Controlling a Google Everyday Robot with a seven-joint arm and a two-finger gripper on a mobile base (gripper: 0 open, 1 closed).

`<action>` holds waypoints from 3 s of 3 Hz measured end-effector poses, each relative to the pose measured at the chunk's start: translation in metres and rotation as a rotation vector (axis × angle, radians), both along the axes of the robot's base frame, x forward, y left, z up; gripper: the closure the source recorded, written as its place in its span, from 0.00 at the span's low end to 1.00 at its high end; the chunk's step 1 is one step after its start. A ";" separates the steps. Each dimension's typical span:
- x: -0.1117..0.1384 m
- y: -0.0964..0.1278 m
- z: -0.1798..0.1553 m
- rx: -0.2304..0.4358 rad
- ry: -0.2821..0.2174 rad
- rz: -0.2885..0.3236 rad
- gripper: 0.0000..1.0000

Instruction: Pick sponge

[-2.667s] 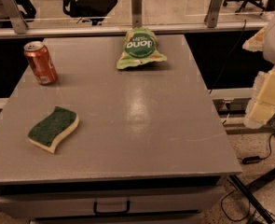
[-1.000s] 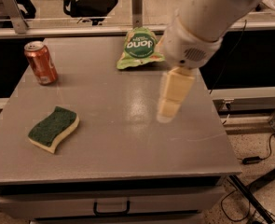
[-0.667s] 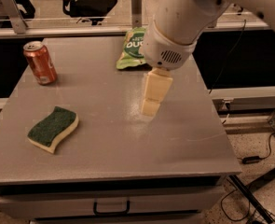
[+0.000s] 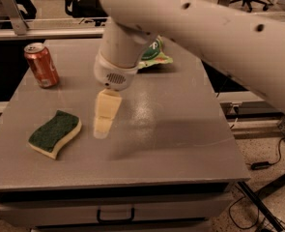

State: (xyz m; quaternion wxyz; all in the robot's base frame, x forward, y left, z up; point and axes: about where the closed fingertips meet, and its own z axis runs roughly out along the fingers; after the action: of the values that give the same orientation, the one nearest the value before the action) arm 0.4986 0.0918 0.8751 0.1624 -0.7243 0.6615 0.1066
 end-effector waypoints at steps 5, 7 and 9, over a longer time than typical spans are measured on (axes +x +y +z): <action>-0.036 0.093 -0.030 0.064 0.116 0.189 0.76; -0.036 0.055 0.039 0.143 0.145 0.230 1.00; -0.042 0.020 0.084 0.219 0.135 0.251 1.00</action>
Offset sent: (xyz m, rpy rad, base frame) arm -0.0386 0.0983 -0.0349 0.0770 0.0744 0.1795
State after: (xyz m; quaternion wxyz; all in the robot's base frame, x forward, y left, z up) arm 0.4570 0.1121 0.9588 0.1811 -0.7703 0.5598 0.2458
